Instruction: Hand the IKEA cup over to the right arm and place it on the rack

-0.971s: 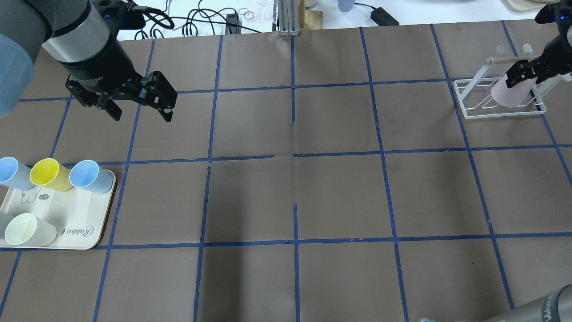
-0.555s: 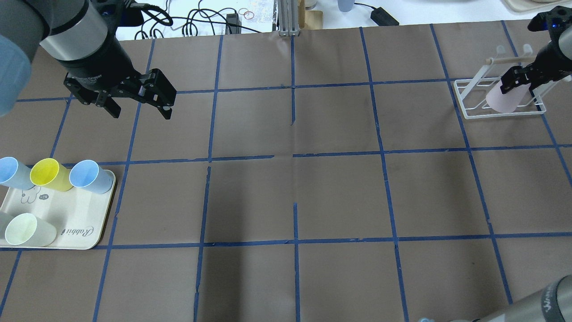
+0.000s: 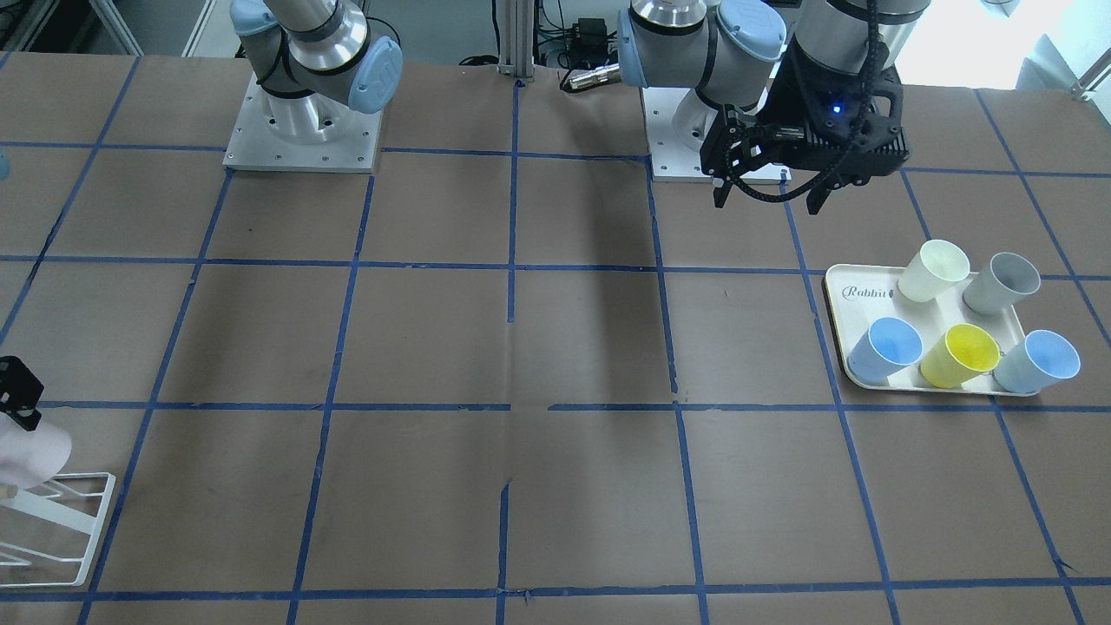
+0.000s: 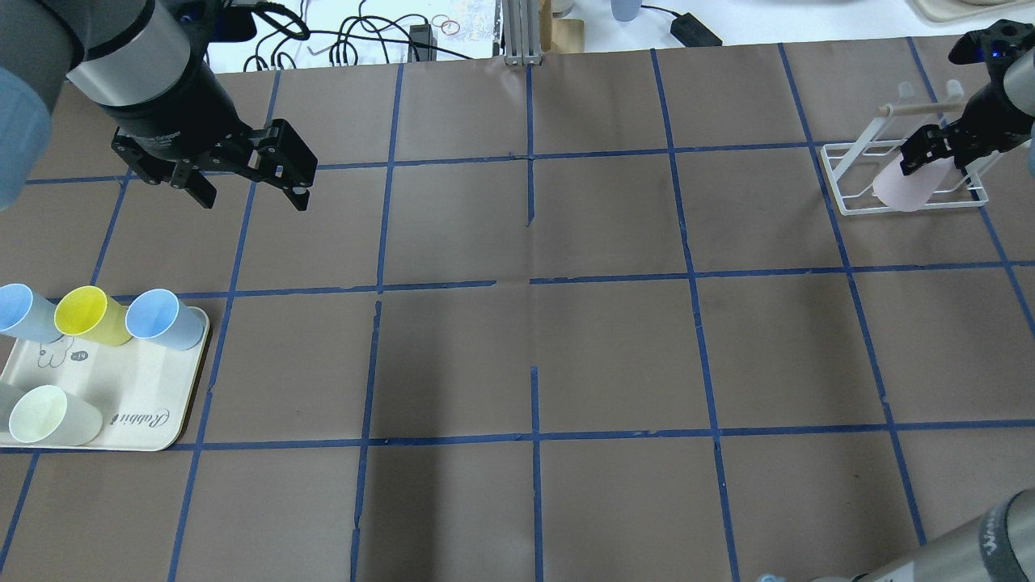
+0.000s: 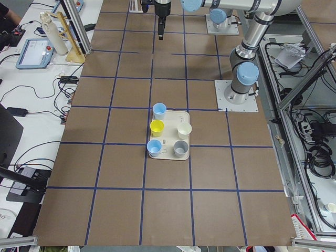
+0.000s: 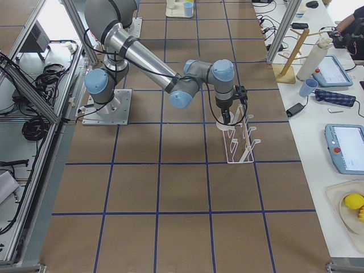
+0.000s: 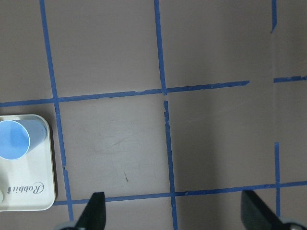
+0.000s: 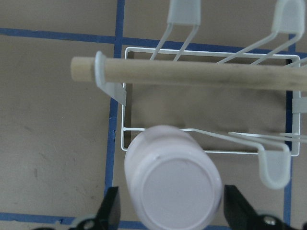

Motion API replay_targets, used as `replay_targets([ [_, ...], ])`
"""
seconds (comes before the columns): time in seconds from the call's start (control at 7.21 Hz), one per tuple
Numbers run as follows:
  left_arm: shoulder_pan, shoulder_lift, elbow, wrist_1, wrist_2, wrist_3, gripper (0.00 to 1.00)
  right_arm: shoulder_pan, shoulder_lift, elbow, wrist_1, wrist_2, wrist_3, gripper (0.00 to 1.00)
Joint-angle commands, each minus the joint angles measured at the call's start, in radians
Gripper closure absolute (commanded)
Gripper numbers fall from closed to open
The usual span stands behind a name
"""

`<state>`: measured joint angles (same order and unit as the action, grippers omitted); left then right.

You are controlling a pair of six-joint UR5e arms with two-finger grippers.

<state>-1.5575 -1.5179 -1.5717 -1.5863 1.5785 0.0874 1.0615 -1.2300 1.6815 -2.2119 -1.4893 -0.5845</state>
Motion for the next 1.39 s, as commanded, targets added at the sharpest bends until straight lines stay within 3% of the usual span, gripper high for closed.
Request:
replay_targets([
  [0.0, 0.001, 0.001, 0.001, 0.0, 0.0, 0.0, 0.0, 0.0, -0.011, 0.0, 0.012, -0.008, 0.002, 0.0],
  [0.28, 0.001, 0.002, 0.001, 0.0, 0.0, 0.002, 0.0, 0.0, -0.046, 0.001, 0.05, -0.009, 0.002, 0.0],
  [0.42, 0.002, 0.002, 0.001, 0.0, 0.0, 0.002, 0.0, 0.003, -0.105, 0.001, 0.151, -0.005, 0.03, 0.0],
  [0.55, 0.002, 0.002, 0.001, 0.0, 0.0, 0.002, 0.0, 0.009, -0.184, 0.003, 0.241, -0.008, 0.181, 0.0],
  [0.83, 0.005, 0.005, 0.002, 0.0, 0.0, 0.0, 0.0, 0.041, -0.331, 0.006, 0.467, -0.005, 0.239, 0.0],
  [1.11, 0.005, 0.007, 0.002, 0.0, 0.003, 0.002, 0.0, 0.15, -0.406, 0.006, 0.628, -0.006, 0.329, 0.0],
  [1.25, 0.005, 0.007, 0.002, 0.0, 0.003, 0.002, 0.0, 0.223, -0.419, 0.004, 0.639, -0.006, 0.445, 0.0],
])
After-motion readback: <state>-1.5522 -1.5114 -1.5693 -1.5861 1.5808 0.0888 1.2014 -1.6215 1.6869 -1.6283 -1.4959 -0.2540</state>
